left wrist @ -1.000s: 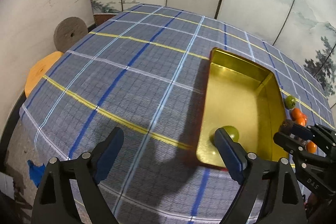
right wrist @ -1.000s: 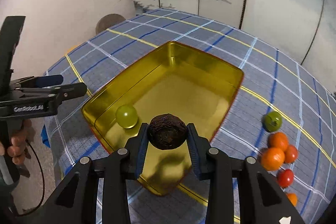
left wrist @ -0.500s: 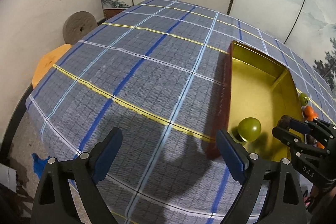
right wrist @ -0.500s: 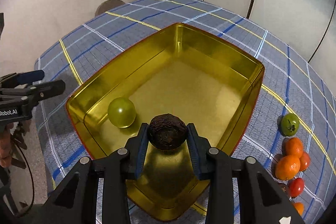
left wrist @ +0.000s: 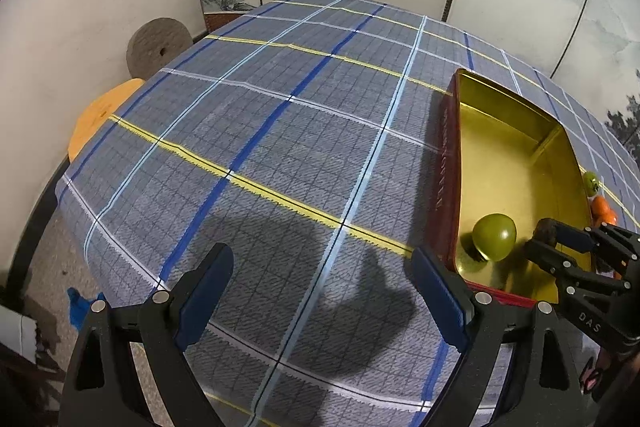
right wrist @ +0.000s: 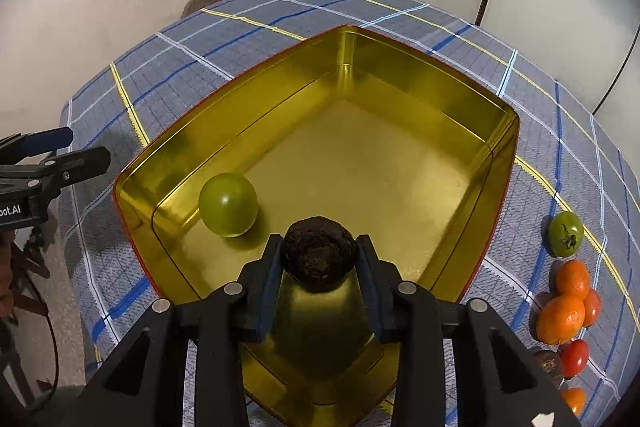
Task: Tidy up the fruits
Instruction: 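Carry the passion fruit into the tin and open the right gripper, then grasp the orange tangerine with the right gripper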
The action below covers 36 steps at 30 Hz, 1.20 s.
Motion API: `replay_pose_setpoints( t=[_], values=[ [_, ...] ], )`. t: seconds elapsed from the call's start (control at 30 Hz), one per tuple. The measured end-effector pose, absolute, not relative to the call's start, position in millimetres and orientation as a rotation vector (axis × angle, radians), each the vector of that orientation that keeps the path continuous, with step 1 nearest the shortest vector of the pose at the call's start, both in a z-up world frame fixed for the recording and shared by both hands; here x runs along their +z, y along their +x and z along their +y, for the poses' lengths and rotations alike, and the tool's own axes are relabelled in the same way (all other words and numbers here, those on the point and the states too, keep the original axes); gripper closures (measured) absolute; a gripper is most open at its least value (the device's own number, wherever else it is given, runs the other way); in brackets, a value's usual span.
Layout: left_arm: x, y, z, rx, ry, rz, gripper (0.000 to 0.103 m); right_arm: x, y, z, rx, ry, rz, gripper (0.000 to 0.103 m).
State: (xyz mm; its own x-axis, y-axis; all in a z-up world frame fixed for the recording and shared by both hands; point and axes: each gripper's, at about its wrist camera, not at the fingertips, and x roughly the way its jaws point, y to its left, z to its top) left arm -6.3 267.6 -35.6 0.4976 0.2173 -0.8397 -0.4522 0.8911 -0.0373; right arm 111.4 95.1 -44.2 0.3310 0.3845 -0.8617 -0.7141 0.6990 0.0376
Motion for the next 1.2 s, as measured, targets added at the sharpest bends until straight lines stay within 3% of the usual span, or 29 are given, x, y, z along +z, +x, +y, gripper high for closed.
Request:
replay_pose_setpoints(
  t=[0.33, 0.47, 0.63, 1.2],
  values=[
    [-37, -7, 266, 0.412, -0.266, 0.976, 0.013, -44, 108, 95, 0.742, -0.385, 0.996, 0.069],
    [-37, -7, 265, 0.409, -0.261, 0.975, 0.013, -43, 107, 93, 0.743, -0.381, 0.992, 0.062],
    [-34, -8, 260, 0.404, -0.252, 0.968, 0.013, -39, 105, 91, 0.747, -0.371, 0.986, 0.062],
    [-5, -6, 195, 0.272, -0.170, 0.914, 0.013, 11, 68, 38, 0.733, -0.268, 0.895, 0.059]
  ],
)
